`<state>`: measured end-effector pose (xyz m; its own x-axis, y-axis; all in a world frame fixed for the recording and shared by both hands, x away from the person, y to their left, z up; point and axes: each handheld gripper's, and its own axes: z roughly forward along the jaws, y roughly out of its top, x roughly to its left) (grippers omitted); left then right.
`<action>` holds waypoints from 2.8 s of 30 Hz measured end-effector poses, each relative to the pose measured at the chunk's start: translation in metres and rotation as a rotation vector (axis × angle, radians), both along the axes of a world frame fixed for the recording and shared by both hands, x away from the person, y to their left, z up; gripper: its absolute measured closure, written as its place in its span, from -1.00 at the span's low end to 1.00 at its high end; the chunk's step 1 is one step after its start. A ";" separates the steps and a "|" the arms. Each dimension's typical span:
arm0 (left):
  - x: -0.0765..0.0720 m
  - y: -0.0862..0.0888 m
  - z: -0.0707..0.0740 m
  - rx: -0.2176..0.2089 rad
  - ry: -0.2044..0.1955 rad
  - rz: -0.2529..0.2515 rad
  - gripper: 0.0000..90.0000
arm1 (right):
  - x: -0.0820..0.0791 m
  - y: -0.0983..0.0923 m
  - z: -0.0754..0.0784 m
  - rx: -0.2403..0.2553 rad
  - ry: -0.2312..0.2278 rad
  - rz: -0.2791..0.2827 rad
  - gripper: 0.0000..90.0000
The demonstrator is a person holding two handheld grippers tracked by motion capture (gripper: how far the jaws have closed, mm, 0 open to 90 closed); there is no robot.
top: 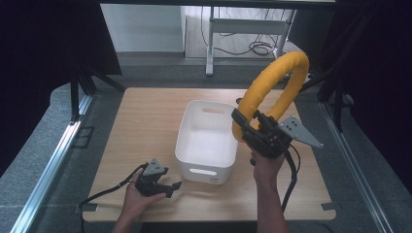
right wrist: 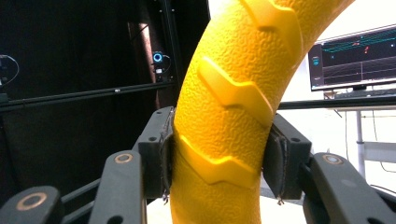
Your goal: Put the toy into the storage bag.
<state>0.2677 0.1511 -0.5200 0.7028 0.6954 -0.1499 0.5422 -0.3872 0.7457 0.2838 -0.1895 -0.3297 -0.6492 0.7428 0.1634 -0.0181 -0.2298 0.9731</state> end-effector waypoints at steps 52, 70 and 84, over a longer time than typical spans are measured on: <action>0.000 0.001 0.000 0.011 -0.001 0.004 -0.50 | 0.017 0.109 -0.022 0.011 0.067 0.142 0.10; 0.000 0.000 -0.001 0.003 -0.005 -0.009 -0.50 | 0.015 0.122 -0.045 -0.003 0.108 0.139 0.10; 0.000 0.000 -0.002 0.008 -0.001 -0.016 -0.50 | 0.013 0.130 -0.057 -0.008 0.122 0.142 0.10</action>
